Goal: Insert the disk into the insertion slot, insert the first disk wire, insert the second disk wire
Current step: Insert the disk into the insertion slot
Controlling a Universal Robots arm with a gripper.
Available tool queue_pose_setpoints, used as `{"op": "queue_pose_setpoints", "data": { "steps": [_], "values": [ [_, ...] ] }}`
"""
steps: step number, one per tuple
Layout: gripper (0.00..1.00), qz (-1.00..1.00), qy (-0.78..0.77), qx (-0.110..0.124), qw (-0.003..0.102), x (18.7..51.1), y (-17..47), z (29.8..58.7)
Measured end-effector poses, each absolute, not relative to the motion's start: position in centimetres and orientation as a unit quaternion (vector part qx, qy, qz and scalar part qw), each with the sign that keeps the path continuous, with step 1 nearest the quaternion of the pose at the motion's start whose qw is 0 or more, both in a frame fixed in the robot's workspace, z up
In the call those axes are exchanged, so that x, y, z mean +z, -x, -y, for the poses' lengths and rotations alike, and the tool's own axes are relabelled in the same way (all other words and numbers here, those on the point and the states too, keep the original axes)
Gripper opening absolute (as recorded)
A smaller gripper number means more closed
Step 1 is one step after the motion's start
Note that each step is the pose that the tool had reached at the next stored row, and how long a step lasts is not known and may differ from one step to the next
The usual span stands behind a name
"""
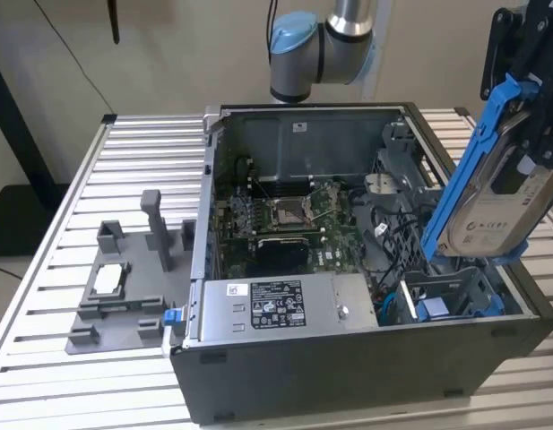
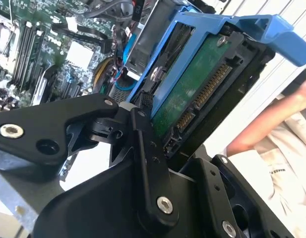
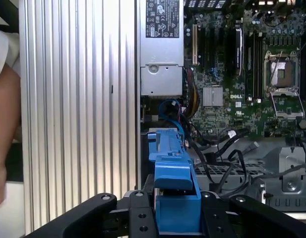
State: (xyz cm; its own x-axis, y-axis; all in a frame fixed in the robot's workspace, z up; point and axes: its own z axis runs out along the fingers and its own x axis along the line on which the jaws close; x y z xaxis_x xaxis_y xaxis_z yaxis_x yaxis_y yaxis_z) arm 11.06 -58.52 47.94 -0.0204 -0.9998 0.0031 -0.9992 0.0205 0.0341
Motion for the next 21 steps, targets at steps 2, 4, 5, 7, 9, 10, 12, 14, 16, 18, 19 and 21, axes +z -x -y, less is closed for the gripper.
{"op": "queue_pose_setpoints", "data": {
  "steps": [2,4,5,7,9,10,12,14,16,18,19,21],
  "values": [
    [0.33,0.714,-0.700,-0.011,0.013,47.9,-11.0,58.5],
    [0.33,0.714,-0.700,-0.011,0.013,47.9,-11.0,58.5],
    [0.33,0.714,-0.700,-0.011,0.013,47.8,-11.0,58.5],
    [0.33,0.714,-0.700,-0.010,0.012,47.5,-11.0,58.5],
    [0.33,0.714,-0.700,-0.009,0.011,47.1,-11.0,58.5],
    [0.33,0.714,-0.700,-0.009,0.011,46.9,-11.0,58.5],
    [0.33,0.714,-0.700,-0.008,0.010,46.6,-11.0,58.5],
    [0.33,0.714,-0.700,-0.008,0.010,46.2,-11.0,58.5],
    [0.33,0.714,-0.700,-0.006,0.008,45.8,-11.0,58.5],
    [0.33,0.714,-0.700,-0.005,0.006,45.5,-11.0,58.5],
    [0.33,0.714,-0.701,-0.004,0.006,45.3,-11.0,58.5],
    [0.33,0.713,-0.701,-0.003,0.005,44.9,-11.0,58.5]
  ]
}}
